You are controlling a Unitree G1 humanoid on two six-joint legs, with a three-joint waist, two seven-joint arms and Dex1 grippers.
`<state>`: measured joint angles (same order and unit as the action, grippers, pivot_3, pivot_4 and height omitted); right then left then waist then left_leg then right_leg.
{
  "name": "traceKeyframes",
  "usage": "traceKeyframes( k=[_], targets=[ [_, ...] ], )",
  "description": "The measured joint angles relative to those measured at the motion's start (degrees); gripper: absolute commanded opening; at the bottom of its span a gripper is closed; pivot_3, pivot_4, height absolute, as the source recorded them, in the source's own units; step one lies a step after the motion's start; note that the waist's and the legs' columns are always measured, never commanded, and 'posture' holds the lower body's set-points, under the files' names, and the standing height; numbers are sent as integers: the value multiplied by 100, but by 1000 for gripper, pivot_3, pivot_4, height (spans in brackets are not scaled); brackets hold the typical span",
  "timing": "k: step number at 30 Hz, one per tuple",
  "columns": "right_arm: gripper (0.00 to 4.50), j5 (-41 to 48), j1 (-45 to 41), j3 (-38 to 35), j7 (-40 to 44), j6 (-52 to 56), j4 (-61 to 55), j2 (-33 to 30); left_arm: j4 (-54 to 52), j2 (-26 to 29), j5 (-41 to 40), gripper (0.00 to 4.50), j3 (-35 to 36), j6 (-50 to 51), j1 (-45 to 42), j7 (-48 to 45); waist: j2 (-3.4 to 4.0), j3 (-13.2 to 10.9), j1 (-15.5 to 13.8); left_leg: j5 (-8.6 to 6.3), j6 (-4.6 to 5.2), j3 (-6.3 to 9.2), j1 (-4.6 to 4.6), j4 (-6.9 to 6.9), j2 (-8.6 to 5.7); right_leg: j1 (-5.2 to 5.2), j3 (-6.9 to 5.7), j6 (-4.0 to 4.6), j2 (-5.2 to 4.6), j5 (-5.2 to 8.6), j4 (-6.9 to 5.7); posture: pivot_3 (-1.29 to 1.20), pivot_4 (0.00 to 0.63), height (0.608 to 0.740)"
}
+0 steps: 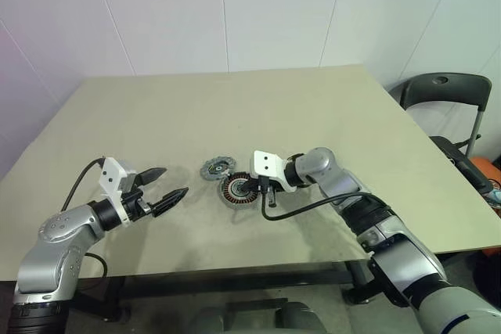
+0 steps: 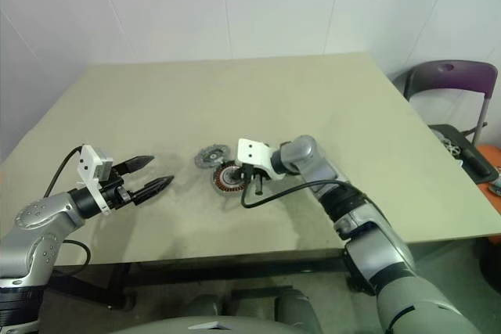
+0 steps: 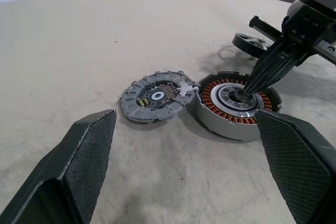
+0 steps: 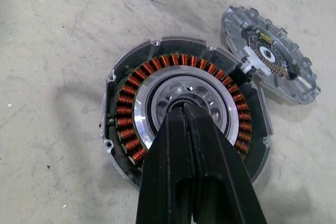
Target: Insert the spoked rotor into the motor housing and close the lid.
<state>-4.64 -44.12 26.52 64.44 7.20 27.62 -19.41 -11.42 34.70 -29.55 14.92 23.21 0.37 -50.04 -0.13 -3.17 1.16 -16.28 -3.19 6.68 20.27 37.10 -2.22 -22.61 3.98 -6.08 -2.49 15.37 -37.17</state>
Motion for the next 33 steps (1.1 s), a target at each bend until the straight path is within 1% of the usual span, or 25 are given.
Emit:
traceKeyframes(
  k=[7,17,33],
  targets=[
    [32,-252,-159,18,-56,-248,279,123,0,-1,-31,4500,0,-3,0,29,0,0,8,0,0,0,-1,0,0,0,0,0,1,0,-1,0,0,740],
    [32,-413,-238,16,-103,-272,410,390,0,-1,-47,4500,-5,-3,-1,55,0,0,7,0,0,0,-1,0,0,0,0,1,1,0,-1,0,0,740],
    [32,-541,-321,9,-102,-442,548,325,2,-13,-46,4500,-58,-4,-40,61,1,0,7,0,0,0,-1,-1,0,-1,0,1,1,0,-1,0,0,740]
  ],
)
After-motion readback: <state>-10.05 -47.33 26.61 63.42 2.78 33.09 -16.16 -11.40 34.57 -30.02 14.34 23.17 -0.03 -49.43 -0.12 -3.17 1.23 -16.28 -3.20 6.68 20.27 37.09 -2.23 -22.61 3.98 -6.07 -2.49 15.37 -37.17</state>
